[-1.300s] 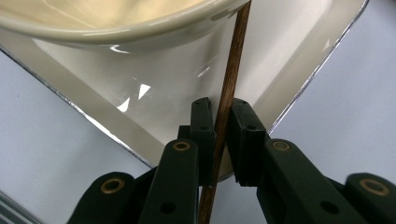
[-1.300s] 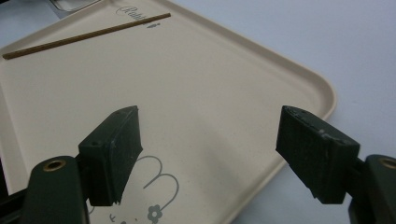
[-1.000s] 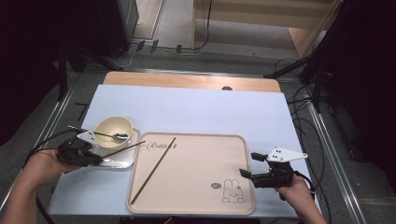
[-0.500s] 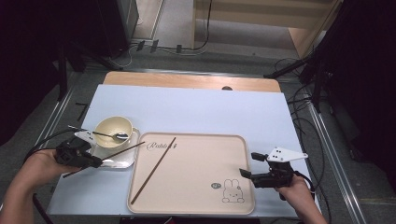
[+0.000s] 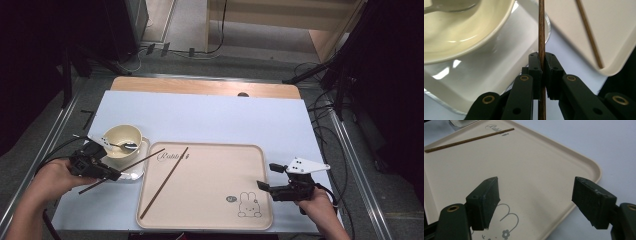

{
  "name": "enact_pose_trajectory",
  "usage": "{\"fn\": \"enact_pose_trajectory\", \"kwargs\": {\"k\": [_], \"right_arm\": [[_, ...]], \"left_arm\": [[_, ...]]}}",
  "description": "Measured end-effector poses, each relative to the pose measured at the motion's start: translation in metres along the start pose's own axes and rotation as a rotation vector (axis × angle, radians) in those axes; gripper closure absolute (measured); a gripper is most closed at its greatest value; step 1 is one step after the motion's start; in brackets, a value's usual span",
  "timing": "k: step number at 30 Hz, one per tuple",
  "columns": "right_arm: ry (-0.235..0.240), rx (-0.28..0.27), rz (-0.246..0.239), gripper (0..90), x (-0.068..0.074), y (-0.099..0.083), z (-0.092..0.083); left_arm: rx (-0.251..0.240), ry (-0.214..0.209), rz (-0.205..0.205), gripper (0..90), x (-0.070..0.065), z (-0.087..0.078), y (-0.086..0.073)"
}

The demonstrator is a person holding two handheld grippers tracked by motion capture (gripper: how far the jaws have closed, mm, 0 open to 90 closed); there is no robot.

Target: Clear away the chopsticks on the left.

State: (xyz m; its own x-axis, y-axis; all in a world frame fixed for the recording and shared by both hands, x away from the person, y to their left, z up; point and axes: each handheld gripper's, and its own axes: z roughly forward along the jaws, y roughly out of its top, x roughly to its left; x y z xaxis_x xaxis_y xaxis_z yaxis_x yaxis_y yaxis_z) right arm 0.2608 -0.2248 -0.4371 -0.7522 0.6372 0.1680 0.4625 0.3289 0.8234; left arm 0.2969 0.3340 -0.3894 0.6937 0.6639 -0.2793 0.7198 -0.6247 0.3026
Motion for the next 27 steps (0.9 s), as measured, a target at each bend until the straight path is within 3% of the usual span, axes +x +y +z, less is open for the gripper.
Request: {"fn": "enact_pose_trajectory", "kwargs": {"k": [3,4,8,11,15,22,27], "right_arm": [[0.001,0.0,0.0,22.1,0.0,0.0,0.0],[0.0,0.0,0.0,22.1,0.0,0.0,0.0],[0.002,0.0,0.001,22.1,0.0,0.0,-0.001],[0.004,-0.003,0.0,22.0,0.0,0.0,-0.001],[0.004,-0.005,0.0,22.0,0.0,0.0,-0.001],[0.002,-0.005,0.0,22.1,0.0,0.0,-0.001],[0.002,-0.003,-0.004,22.0,0.001,0.001,-0.001]], "left_arm": [[-0.009,-0.021,-0.025,85.2,-0.004,0.0,0.004],[-0.022,-0.032,-0.051,85.2,-0.009,-0.001,0.008],[-0.03,0.005,-0.069,85.2,-0.02,0.002,0.015],[-0.07,-0.015,-0.127,85.2,-0.025,0.003,0.02],[-0.09,-0.037,-0.167,85.2,-0.027,0.003,0.022],[-0.104,-0.029,-0.271,85.2,-0.037,0.01,0.028],[-0.13,-0.057,-0.299,85.3,-0.044,0.015,0.033]]}}
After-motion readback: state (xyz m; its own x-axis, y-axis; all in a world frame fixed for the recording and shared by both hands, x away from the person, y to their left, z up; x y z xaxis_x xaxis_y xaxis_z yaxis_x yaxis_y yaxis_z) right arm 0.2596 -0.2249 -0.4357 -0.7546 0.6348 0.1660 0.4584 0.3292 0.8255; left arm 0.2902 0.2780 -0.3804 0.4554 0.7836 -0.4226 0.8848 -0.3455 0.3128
